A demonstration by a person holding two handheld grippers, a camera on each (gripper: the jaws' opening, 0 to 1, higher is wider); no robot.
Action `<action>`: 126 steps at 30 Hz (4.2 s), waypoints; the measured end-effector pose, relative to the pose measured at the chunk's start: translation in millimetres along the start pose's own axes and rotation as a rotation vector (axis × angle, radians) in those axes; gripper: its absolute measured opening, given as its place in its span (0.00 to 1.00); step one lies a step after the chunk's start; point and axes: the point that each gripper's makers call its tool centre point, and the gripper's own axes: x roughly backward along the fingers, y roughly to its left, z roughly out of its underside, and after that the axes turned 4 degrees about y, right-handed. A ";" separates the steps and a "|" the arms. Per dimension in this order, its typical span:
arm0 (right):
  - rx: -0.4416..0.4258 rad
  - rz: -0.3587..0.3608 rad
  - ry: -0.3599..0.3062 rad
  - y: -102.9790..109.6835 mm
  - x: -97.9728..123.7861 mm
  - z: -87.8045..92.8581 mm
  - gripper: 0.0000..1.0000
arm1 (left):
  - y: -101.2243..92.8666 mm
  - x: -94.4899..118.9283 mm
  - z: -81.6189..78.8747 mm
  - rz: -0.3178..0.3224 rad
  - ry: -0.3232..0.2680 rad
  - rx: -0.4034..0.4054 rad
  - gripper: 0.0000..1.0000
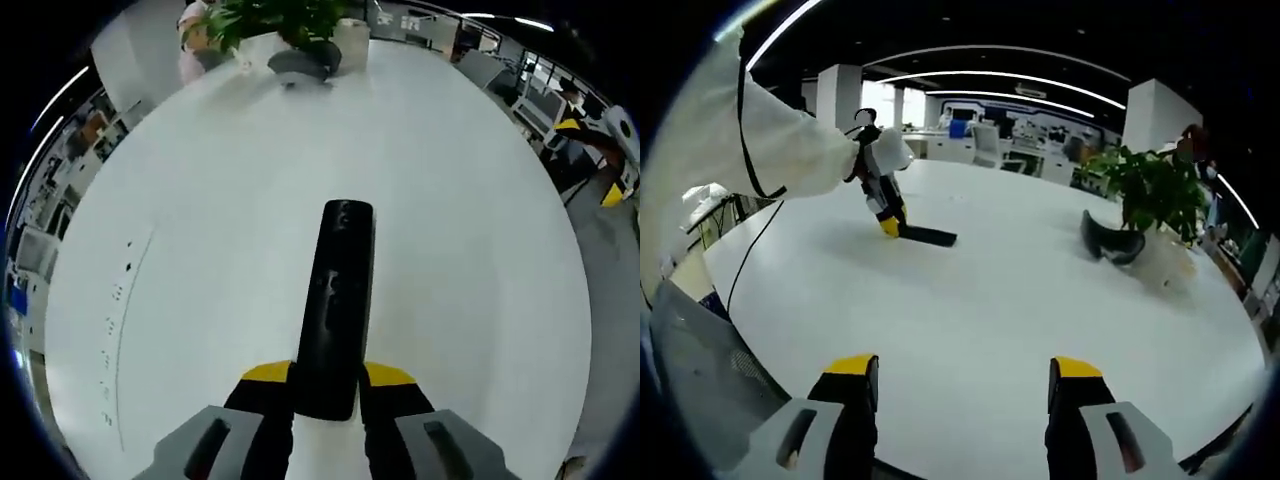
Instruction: Press the specified remote control buttons in sequence, fully releasing each button before pressing the next.
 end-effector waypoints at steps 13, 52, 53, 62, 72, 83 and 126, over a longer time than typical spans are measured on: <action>0.000 0.002 -0.022 -0.8 2.1 -3.5 0.67 | -15.6 0.3 0.6 -0.003 0.014 0.010 0.24; -0.005 -0.090 -0.061 13.8 10.3 -11.1 0.27 | -115.6 0.2 1.3 0.018 0.003 -0.025 0.24; -0.006 -0.097 -0.060 14.9 10.5 -11.0 0.25 | -117.4 0.1 1.3 0.018 0.001 -0.023 0.24; -0.003 -0.112 -0.067 17.4 13.0 -12.3 0.14 | -139.7 0.5 1.1 0.015 -0.023 -0.006 0.24; -0.013 -0.125 -0.078 18.8 15.2 -14.0 0.08 | -163.4 1.5 1.1 0.011 -0.026 0.000 0.24; -0.006 -0.139 -0.078 22.1 16.3 -13.8 0.04 | -190.0 2.1 2.3 0.013 -0.031 0.006 0.24; 0.025 -0.249 0.105 45.6 6.6 10.2 0.00 | -301.2 9.4 13.0 0.002 -0.148 0.070 0.24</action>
